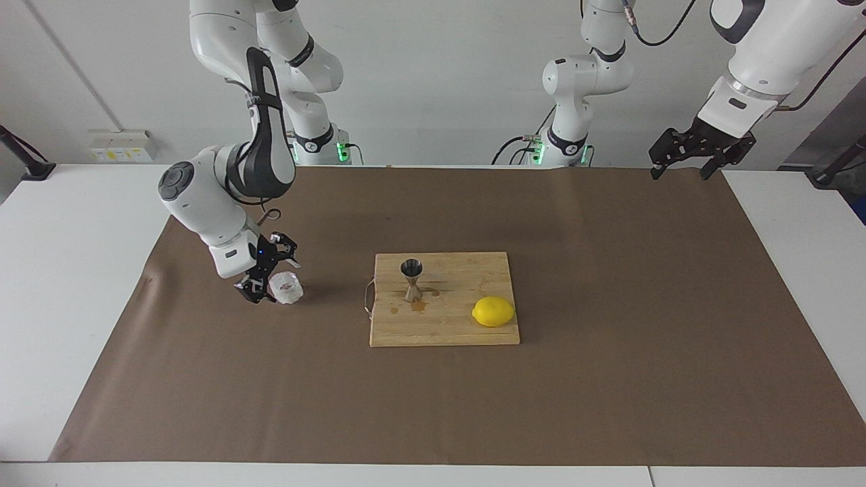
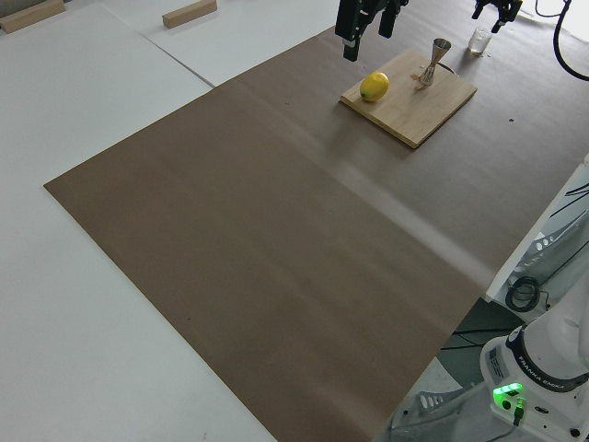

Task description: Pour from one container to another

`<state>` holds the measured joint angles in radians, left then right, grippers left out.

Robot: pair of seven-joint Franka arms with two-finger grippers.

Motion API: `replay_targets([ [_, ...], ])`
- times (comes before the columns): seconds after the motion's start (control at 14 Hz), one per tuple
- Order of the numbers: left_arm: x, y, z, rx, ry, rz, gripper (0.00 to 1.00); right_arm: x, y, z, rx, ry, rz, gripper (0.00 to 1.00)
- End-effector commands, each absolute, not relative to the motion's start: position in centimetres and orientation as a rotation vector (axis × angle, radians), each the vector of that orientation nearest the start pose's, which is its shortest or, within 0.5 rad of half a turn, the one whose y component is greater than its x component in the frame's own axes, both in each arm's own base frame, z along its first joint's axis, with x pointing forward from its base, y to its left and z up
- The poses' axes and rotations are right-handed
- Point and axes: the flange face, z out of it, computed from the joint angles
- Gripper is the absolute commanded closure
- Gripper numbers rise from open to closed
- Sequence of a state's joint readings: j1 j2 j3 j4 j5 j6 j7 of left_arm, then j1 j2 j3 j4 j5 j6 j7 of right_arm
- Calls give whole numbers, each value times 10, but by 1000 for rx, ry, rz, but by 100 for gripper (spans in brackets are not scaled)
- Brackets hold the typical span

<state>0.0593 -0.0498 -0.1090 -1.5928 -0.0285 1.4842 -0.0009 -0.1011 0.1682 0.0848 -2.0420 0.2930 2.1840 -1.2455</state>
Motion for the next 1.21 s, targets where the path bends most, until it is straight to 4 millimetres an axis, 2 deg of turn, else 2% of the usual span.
replay_targets([
  [0.0,524,-29,634,-3164,63,108,0,567,6,400,-2604,-1236,-134,0],
  [0.14,524,-30,634,-3164,66,109,0,571,14,430,-2670,-1191,-96,0],
  [0.36,524,-30,634,-3164,66,109,0,596,3,490,-2829,-1147,-91,0],
  [0.5,525,-29,634,-3164,63,106,0,603,0,510,-2866,-1101,-140,0],
  [0.93,525,-29,634,-3164,63,106,0,593,12,551,-3058,-352,-165,0],
  [1.07,524,-30,634,-3164,66,109,0,586,38,564,-3079,-146,-180,0],
  [1.14,524,-30,634,-3164,66,109,0,581,40,569,-3102,-14,-176,0],
])
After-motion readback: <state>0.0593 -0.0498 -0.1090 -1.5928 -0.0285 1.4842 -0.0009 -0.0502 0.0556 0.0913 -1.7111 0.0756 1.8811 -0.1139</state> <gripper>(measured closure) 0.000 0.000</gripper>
